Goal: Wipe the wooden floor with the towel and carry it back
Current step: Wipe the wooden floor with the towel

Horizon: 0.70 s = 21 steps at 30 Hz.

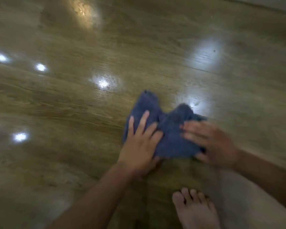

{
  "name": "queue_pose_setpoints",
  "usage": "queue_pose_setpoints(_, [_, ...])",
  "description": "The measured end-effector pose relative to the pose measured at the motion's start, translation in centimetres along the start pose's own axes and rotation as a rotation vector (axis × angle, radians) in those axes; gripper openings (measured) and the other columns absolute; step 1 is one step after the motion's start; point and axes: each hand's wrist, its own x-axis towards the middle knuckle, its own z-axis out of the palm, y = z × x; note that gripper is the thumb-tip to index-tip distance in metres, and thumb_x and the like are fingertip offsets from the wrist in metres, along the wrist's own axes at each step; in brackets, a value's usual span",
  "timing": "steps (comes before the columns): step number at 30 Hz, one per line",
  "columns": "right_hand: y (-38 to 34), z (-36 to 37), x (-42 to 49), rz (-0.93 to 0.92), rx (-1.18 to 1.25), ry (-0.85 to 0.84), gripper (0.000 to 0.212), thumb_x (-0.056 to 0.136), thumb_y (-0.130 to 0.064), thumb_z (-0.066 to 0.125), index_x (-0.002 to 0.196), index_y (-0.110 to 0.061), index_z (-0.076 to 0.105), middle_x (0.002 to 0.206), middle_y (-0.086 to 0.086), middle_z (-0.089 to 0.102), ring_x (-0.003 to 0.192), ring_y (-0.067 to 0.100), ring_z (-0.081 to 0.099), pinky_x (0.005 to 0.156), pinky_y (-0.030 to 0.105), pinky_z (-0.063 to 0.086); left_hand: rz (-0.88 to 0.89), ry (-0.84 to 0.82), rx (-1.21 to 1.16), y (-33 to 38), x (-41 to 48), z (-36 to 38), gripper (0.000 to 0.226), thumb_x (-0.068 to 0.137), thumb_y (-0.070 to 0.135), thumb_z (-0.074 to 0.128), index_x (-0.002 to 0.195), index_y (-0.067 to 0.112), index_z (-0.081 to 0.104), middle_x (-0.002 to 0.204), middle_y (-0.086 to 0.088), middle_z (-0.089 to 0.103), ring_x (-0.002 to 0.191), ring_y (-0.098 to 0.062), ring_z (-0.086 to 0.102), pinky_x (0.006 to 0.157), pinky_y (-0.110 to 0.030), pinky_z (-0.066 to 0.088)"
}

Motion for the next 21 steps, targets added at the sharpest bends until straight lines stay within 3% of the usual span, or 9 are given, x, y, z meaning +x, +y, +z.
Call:
queue_pose_setpoints(3, [8.8, -4.4, 7.6, 0.25, -0.097, 0.119, 0.063, 0.081, -0.033, 0.052, 0.138, -0.005, 0.051, 0.141, 0.023, 0.055, 0.133, 0.036, 0.049, 0.111, 0.052, 0.038, -0.181, 0.036, 0.105, -4.0, 12.9, -4.9, 0.079, 0.087, 0.069, 0.045, 0.148, 0.02, 0.035, 0.159, -0.007, 0.028, 0.153, -0.038, 0.001, 0.118, -0.066, 0.003])
queue_pose_setpoints(5, [13.5, -7.5, 13.4, 0.434, -0.089, 0.159, 0.069, 0.081, -0.031, 0.05, 0.144, -0.004, 0.047, 0.148, 0.022, 0.049, 0.139, 0.038, 0.044, 0.12, 0.042, 0.028, -0.287, 0.004, 0.027, -6.6, 20.3, -9.0, 0.076, 0.091, 0.063, 0.051, 0.151, 0.021, 0.031, 0.161, -0.005, 0.025, 0.152, -0.038, 0.001, 0.118, -0.066, 0.008])
queue_pose_setpoints(7, [14.4, -8.9, 17.6, 0.564, -0.039, 0.194, 0.065, 0.083, -0.023, 0.052, 0.146, -0.009, 0.047, 0.15, 0.018, 0.047, 0.142, 0.034, 0.041, 0.12, 0.03, 0.023, -0.338, 0.005, 0.013, -7.7, 22.9, -11.1, 0.073, 0.092, 0.06, 0.054, 0.147, 0.016, 0.037, 0.156, -0.01, 0.033, 0.15, -0.04, 0.013, 0.117, -0.064, 0.018])
queue_pose_setpoints(9, [10.5, -7.4, 17.1, 0.602, 0.019, 0.207, 0.061, 0.082, -0.015, 0.054, 0.143, -0.008, 0.051, 0.148, 0.018, 0.05, 0.14, 0.035, 0.043, 0.121, 0.037, 0.027, -0.294, 0.081, 0.063, -7.5, 19.2, -9.8, 0.072, 0.088, 0.058, 0.055, 0.141, 0.01, 0.042, 0.148, -0.015, 0.043, 0.145, -0.04, 0.026, 0.115, -0.062, 0.023])
queue_pose_setpoints(12, [-1.8, -1.7, 7.8, 0.522, 0.08, 0.125, 0.063, 0.079, -0.02, 0.063, 0.14, -0.007, 0.055, 0.149, 0.017, 0.048, 0.144, 0.035, 0.038, 0.115, 0.054, 0.033, -0.191, 0.296, -0.037, -3.9, 4.7, -3.1, 0.064, 0.078, 0.041, 0.061, 0.13, 0.008, 0.048, 0.137, -0.018, 0.052, 0.145, -0.043, 0.03, 0.115, -0.067, 0.021])
queue_pose_setpoints(15, [-9.5, 2.3, -0.7, 0.225, 0.159, -0.098, 0.05, 0.092, -0.053, 0.057, 0.124, -0.015, 0.059, 0.146, 0.01, 0.053, 0.144, 0.032, 0.039, 0.108, 0.057, 0.038, -0.082, 0.114, -0.095, 1.7, -8.0, 1.7, 0.045, 0.074, 0.041, 0.062, 0.113, 0.019, 0.053, 0.126, -0.009, 0.059, 0.15, -0.035, 0.023, 0.114, -0.065, 0.022])
queue_pose_setpoints(17, [-6.2, 1.7, 0.9, -0.004, 0.167, -0.191, 0.046, 0.096, -0.061, 0.045, 0.112, -0.019, 0.057, 0.14, 0.005, 0.055, 0.139, 0.028, 0.045, 0.101, 0.052, 0.043, -0.066, 0.035, -0.111, 2.0, -8.8, 2.6, 0.037, 0.076, 0.046, 0.06, 0.105, 0.024, 0.053, 0.12, -0.006, 0.064, 0.148, -0.033, 0.025, 0.116, -0.061, 0.02])
queue_pose_setpoints(19, [-1.6, 0.2, 5.5, -0.19, 0.09, -0.205, 0.047, 0.099, -0.059, 0.038, 0.11, -0.017, 0.054, 0.134, 0.005, 0.052, 0.131, 0.028, 0.048, 0.104, 0.044, 0.04, -0.046, 0.052, -0.108, -0.5, -5.8, 1.2, 0.04, 0.081, 0.051, 0.057, 0.11, 0.023, 0.05, 0.125, -0.006, 0.059, 0.147, -0.033, 0.025, 0.118, -0.06, 0.016])
queue_pose_setpoints(21, [4.0, -0.9, 11.2, -0.18, 0.014, -0.127, 0.051, 0.099, -0.057, 0.039, 0.113, -0.011, 0.055, 0.133, 0.013, 0.054, 0.129, 0.031, 0.048, 0.108, 0.043, 0.035, -0.043, 0.163, -0.064, -5.3, 0.0, -1.1, 0.052, 0.085, 0.056, 0.054, 0.119, 0.017, 0.051, 0.128, -0.014, 0.056, 0.145, -0.04, 0.03, 0.117, -0.065, 0.017])
